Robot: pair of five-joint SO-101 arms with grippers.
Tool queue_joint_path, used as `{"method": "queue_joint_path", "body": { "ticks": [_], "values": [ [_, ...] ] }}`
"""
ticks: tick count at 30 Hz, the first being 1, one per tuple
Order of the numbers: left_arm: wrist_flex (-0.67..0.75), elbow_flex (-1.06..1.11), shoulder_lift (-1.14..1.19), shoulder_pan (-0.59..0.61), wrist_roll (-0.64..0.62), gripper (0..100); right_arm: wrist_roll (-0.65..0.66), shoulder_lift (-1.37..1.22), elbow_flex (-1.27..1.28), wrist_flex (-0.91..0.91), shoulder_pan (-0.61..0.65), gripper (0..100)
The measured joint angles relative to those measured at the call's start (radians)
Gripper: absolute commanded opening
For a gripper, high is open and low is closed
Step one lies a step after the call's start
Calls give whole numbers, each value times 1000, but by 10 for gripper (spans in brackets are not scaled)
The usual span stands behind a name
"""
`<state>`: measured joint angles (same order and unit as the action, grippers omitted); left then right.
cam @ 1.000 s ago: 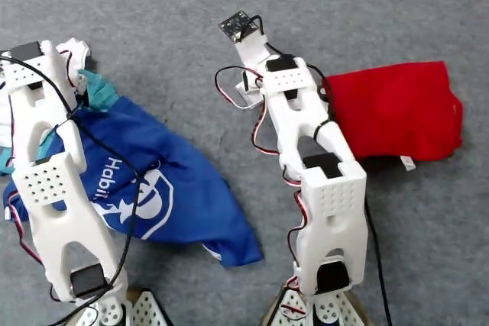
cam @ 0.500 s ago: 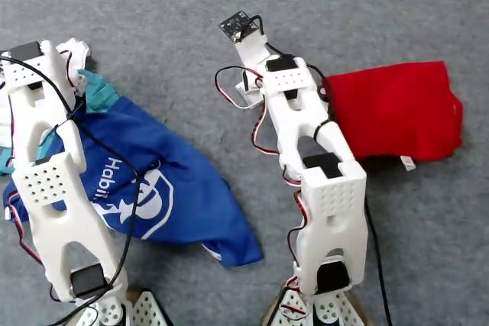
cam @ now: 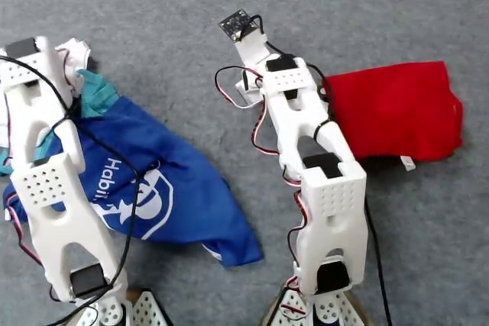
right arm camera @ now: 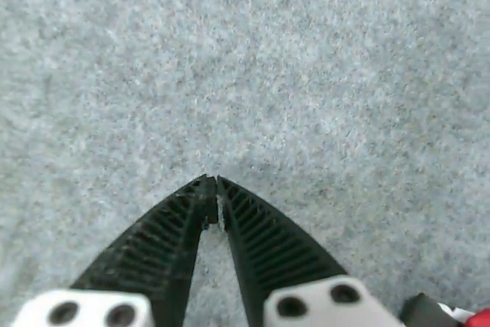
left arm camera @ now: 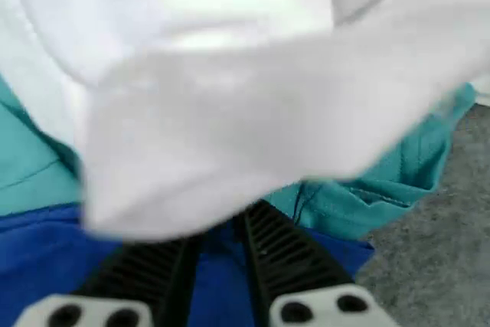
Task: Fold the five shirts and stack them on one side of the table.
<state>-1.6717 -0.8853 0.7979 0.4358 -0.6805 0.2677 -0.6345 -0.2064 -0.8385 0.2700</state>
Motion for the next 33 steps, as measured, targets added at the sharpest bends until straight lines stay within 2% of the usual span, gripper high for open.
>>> {"method": "queue_joint_path", "body": {
  "ticks": [6, 10, 14, 18, 23, 27, 33],
  "values": [
    [-77, -92, -183, 114, 135, 19, 0, 0, 0, -8, 0, 27],
    [-77, -28, -423, 226, 253, 19, 34, 11, -57, -146, 18, 157],
    [-78, 143, -692, 336, 358, 19, 51, 29, -173, -327, 106, 250],
    [-78, 339, -942, 462, 451, 19, 52, 31, -284, -460, 253, 253],
    [-78, 562, -1154, 615, 539, 19, 52, -72, -410, -480, 396, 253],
    [-78, 686, -1229, 721, 583, 19, 52, -230, -566, -499, 468, 255],
    [-78, 749, -1243, 832, 601, 19, 52, -486, -861, -594, 509, 253]
  ]
}}
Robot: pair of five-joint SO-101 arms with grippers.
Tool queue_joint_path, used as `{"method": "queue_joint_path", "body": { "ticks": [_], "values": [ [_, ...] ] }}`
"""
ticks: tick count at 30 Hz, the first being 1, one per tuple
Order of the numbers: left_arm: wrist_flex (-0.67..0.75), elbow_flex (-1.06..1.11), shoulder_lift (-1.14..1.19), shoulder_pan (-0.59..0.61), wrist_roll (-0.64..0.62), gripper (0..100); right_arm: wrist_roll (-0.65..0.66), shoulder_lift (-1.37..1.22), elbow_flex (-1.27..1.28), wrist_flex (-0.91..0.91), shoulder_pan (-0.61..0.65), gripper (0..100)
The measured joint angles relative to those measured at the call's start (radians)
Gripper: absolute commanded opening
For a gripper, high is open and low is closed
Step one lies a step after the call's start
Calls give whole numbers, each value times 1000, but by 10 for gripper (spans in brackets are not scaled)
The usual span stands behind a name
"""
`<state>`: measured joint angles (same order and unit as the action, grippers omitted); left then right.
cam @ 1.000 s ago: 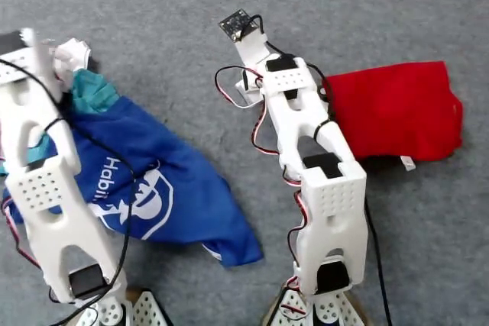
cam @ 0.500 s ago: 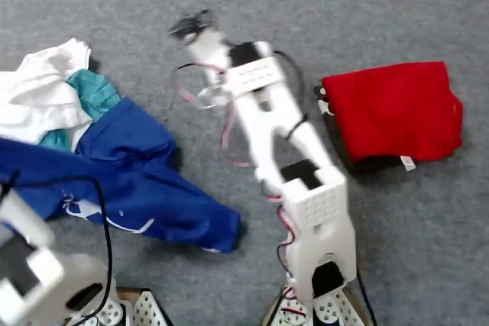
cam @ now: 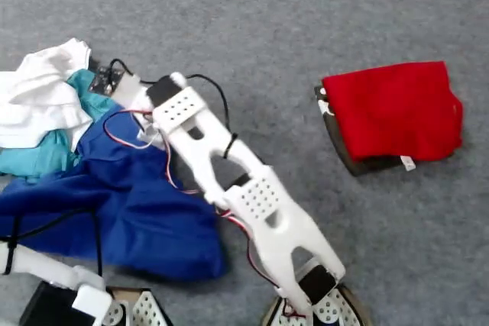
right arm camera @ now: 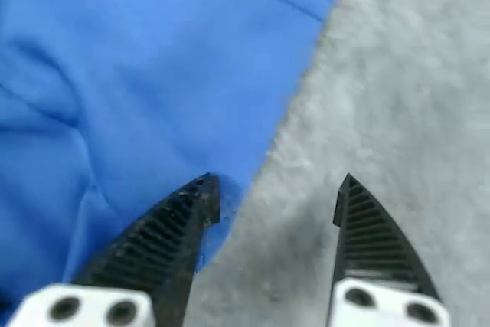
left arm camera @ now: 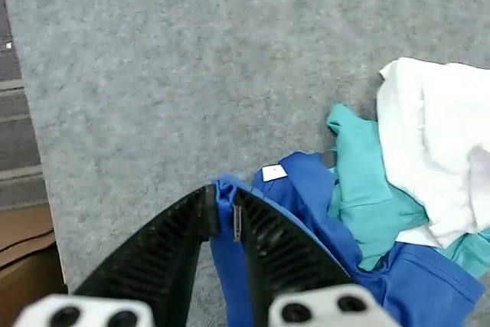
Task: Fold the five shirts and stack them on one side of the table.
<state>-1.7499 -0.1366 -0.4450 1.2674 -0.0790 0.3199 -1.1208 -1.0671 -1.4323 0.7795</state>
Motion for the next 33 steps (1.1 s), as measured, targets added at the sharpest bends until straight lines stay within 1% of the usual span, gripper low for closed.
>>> {"method": "queue_joint_path", "body": {
  "ticks": [3, 7, 9, 12, 16, 18, 20, 25, 28, 33],
  "values": [
    [5, 34, -2, 12, 0, 19, 2, -94, -164, -68, 5, 253],
    [61, 104, -2, 12, 0, 19, 2, -140, -397, -258, -2, 253],
    [95, 144, -3, 12, 0, 19, 2, -141, -505, -315, -21, 253],
    [158, 209, -3, 12, 0, 19, 2, -141, -528, -333, -57, 253],
    [284, 328, -3, 37, 2, 19, 2, -69, -459, -334, -107, 253],
    [353, 377, -3, 86, 9, 19, 2, 15, -374, -334, -132, 253],
    [407, 387, -3, 143, 46, 19, 2, 115, -249, -334, -147, 253],
    [500, 390, -3, 285, 121, 19, 68, 437, 230, -334, -140, 253],
    [511, 394, -3, 341, 163, 19, 84, 635, 549, -308, -104, 253],
    [516, 453, -3, 359, 201, 19, 86, 873, 971, -143, -6, 253]
  ]
}}
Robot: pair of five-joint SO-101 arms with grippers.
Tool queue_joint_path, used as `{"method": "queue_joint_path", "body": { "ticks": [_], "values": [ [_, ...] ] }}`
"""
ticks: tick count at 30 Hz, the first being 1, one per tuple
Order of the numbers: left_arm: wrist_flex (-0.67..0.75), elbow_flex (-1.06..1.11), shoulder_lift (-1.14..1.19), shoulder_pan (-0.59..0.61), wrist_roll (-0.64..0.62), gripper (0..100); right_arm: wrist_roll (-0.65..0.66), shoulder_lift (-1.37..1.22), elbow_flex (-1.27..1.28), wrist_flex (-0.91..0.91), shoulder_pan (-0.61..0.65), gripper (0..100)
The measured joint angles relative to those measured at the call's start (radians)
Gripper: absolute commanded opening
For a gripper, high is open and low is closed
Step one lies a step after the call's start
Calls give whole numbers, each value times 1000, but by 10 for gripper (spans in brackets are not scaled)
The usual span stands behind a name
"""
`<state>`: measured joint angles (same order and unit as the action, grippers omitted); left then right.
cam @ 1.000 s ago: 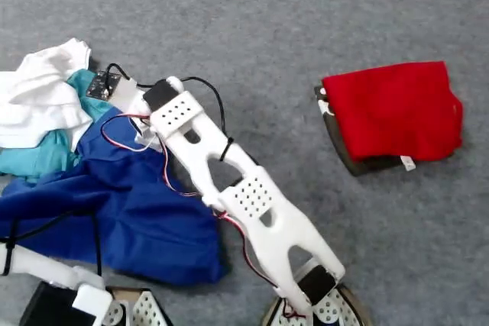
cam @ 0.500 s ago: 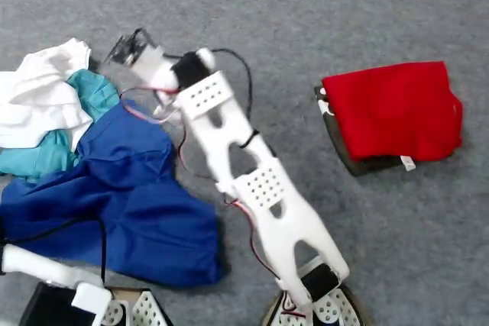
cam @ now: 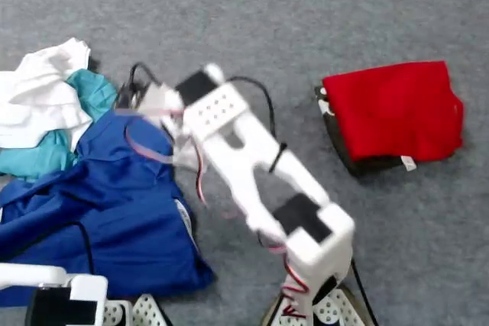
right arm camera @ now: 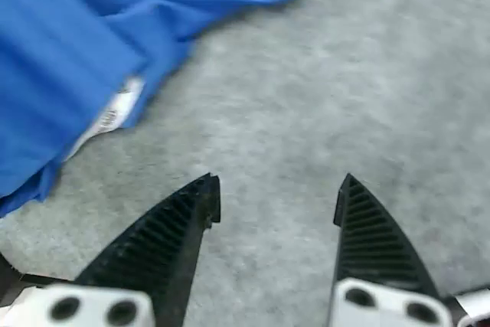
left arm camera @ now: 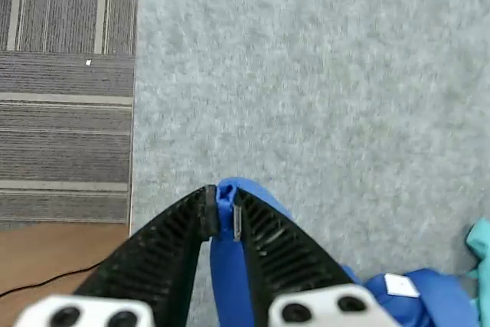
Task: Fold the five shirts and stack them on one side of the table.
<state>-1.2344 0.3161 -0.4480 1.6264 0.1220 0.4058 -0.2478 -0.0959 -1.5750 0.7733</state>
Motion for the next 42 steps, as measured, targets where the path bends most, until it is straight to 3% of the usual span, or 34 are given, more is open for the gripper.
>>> {"method": "queue_joint_path", "body": {
  "ticks": [4, 12, 19, 27, 42],
  "values": [
    [2, 44, 0, -2, 0, 19, -3, 41, 123, 80, 80, 253],
    [2, 60, 0, -6, 0, 19, -91, 18, 83, 123, 173, 250],
    [2, 60, 0, -6, 0, 19, -238, -158, -103, 28, 196, 87],
    [2, 60, 0, -6, 0, 19, -371, -279, -302, -106, 230, 171],
    [2, 60, 0, -6, 3, 19, -442, -387, -313, -127, 267, 167]
  ]
}}
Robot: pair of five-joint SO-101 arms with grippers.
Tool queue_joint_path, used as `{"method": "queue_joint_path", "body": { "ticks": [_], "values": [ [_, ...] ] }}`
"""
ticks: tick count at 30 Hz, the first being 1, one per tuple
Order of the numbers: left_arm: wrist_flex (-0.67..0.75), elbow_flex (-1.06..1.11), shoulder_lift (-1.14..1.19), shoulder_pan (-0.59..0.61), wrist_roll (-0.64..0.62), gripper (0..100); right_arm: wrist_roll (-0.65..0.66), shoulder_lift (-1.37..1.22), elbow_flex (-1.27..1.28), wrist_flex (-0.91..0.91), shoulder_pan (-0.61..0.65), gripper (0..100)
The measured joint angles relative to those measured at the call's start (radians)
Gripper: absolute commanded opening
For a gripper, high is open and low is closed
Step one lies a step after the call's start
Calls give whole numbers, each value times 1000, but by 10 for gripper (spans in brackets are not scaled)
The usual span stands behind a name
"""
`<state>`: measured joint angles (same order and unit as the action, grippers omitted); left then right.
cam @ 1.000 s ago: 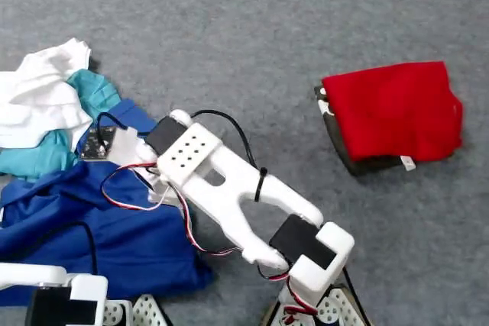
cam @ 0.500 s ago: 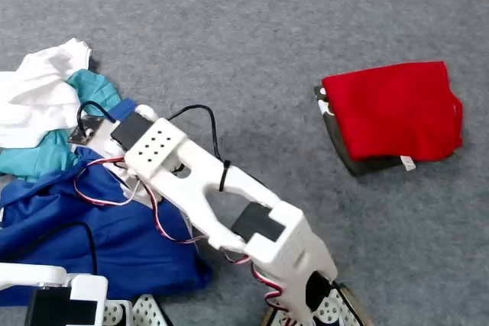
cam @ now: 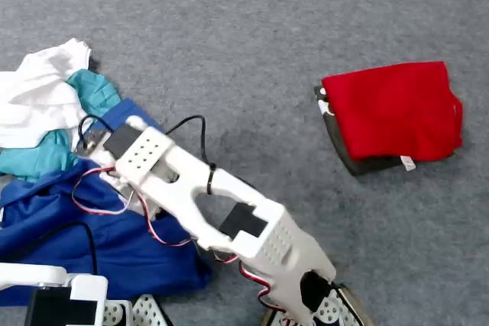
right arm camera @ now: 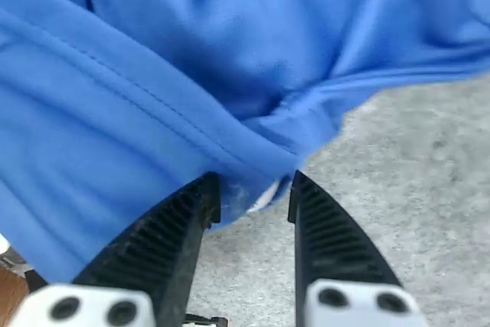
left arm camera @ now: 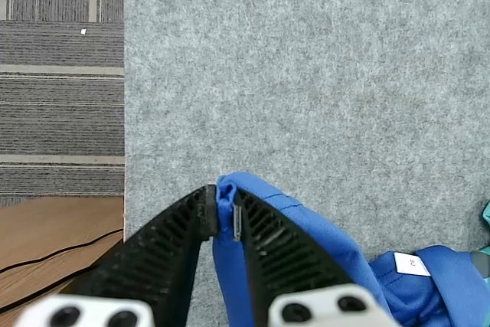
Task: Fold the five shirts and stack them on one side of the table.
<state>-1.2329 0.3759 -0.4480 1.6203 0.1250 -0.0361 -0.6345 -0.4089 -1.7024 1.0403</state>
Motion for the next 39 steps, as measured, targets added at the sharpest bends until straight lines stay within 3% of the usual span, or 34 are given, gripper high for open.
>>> {"method": "queue_joint_path", "body": {
  "ticks": [9, 14, 27, 33, 39],
  "values": [
    [0, 0, 0, 0, 0, 19, 0, -52, -71, 6, 14, 158],
    [0, 0, 0, 0, 0, 19, 0, -63, -81, 6, 14, 30],
    [0, 0, 0, 0, 0, 19, 0, -81, -100, 12, 9, 2],
    [0, 0, 0, -17, 14, 19, 72, -38, -235, -2, -71, 2],
    [-2, 31, 0, -149, 15, 19, 130, 132, -408, -51, -196, 2]
  ]
}}
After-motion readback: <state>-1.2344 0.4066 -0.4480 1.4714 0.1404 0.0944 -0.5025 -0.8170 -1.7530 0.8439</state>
